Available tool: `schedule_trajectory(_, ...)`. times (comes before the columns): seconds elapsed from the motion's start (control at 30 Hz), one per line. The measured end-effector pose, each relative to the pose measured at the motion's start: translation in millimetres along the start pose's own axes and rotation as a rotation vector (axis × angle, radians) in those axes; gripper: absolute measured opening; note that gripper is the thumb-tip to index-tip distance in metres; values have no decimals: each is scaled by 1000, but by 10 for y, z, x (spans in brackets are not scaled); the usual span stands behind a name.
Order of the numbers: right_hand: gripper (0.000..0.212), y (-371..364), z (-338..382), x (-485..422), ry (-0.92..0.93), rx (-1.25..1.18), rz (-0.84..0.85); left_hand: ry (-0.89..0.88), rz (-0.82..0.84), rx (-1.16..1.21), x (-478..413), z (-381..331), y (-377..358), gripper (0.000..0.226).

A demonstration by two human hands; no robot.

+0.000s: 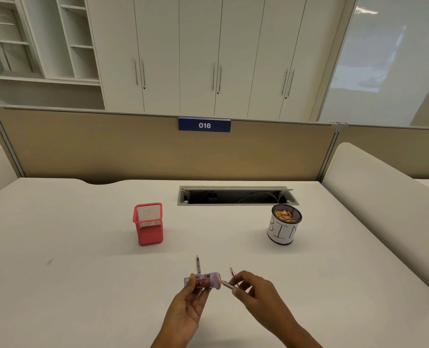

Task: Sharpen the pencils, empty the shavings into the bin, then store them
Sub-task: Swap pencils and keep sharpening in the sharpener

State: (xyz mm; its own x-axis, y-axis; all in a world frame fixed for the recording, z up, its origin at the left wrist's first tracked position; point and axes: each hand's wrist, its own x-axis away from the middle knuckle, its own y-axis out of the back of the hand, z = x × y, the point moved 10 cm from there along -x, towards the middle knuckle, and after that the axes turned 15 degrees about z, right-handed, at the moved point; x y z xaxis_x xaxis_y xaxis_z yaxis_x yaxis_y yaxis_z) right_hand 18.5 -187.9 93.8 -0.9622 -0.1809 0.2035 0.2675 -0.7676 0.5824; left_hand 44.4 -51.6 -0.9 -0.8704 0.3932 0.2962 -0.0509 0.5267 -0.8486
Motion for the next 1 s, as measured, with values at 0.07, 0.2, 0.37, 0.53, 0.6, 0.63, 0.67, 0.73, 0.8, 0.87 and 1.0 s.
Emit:
schedule_trajectory(0.07,12,50,66,20,48,139,-57,4,-25,-42,11,9,21,20)
schedule_trajectory(0.2,17,12,332,76,203,542,-95,13,-26,-144,29,11,-32,16)
schedule_trajectory(0.37,31,-49,568,192,430,935,-227,14,-11,-185,27,23,-67,18)
schedule_trajectory(0.53,31,-95,486,158,436,1062,-207,-27,2,-233,-10,22,-127,19)
schedule_trajectory(0.6,24,-27,445,120,355,988,-186,-51,5,-262,-14,-24,-162,17)
schedule_trajectory(0.63,13,6,385,90,284,864,-136,-60,17,-281,-15,-43,-189,16)
schedule_trajectory(0.67,8,31,291,38,214,692,-79,-64,33,-302,-18,-56,-219,15)
schedule_trajectory(0.73,41,21,43,-7,28,195,39,-55,54,-338,-24,-53,-252,13)
schedule_trajectory(0.8,46,-74,-229,44,-179,-329,130,-36,56,-364,-36,-20,-245,12)
schedule_trajectory(0.87,51,-351,-441,148,-375,-838,271,-14,48,-367,-45,23,-207,12)
schedule_trajectory(1.0,48,-421,-437,148,-473,-933,350,3,25,-349,-64,72,-139,14)
